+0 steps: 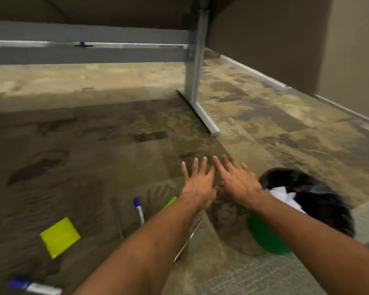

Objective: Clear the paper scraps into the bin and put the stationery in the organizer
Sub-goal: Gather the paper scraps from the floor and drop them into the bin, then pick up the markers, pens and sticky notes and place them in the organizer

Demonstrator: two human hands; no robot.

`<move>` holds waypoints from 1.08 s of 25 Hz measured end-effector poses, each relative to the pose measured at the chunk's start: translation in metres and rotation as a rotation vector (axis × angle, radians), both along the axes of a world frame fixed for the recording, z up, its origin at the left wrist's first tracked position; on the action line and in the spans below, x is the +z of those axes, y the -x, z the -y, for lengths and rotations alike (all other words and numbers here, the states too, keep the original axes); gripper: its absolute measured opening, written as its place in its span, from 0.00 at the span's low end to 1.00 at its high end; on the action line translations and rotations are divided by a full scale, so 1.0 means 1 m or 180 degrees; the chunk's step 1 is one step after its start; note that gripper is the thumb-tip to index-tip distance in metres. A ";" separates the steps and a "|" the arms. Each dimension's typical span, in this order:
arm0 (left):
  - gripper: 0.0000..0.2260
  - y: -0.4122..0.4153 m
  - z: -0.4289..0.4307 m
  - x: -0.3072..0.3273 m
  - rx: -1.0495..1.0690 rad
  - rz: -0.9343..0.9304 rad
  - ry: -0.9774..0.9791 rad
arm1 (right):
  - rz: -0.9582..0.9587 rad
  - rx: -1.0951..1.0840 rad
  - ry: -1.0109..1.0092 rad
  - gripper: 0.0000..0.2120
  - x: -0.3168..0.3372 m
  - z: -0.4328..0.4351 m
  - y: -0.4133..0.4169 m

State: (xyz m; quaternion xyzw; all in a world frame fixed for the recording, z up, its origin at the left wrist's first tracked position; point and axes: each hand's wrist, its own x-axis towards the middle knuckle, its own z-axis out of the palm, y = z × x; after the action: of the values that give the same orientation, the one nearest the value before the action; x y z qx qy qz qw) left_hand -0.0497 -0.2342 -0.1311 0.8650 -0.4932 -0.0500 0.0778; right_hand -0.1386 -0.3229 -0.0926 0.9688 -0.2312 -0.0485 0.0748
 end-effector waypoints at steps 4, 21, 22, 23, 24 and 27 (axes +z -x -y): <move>0.33 -0.055 -0.081 -0.042 0.0643 -0.0006 -0.0264 | 0.0014 0.0473 -0.0264 0.35 -0.046 -0.053 -0.063; 0.30 -0.086 -0.326 -0.131 0.2101 -0.0479 -0.0677 | -0.0447 0.1427 -0.0992 0.26 -0.156 -0.224 -0.156; 0.29 -0.084 -0.333 -0.134 0.2148 -0.0505 -0.0669 | -0.0485 0.1448 -0.1034 0.26 -0.159 -0.228 -0.157; 0.29 -0.083 -0.339 -0.137 0.2187 -0.0532 -0.0675 | -0.0516 0.1447 -0.1074 0.25 -0.161 -0.231 -0.157; 0.29 -0.082 -0.345 -0.139 0.2213 -0.0553 -0.0687 | -0.0530 0.1438 -0.1103 0.25 -0.164 -0.235 -0.158; 0.28 -0.084 -0.355 -0.143 0.2260 -0.0568 -0.0676 | -0.0480 0.1344 -0.1027 0.21 -0.168 -0.241 -0.159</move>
State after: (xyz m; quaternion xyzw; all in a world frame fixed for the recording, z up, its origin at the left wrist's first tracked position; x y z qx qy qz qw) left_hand 0.0339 0.1211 -0.2739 0.9775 -0.1462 -0.1460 0.0428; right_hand 0.0205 -0.0816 -0.2608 0.9886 -0.0072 -0.1400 -0.0550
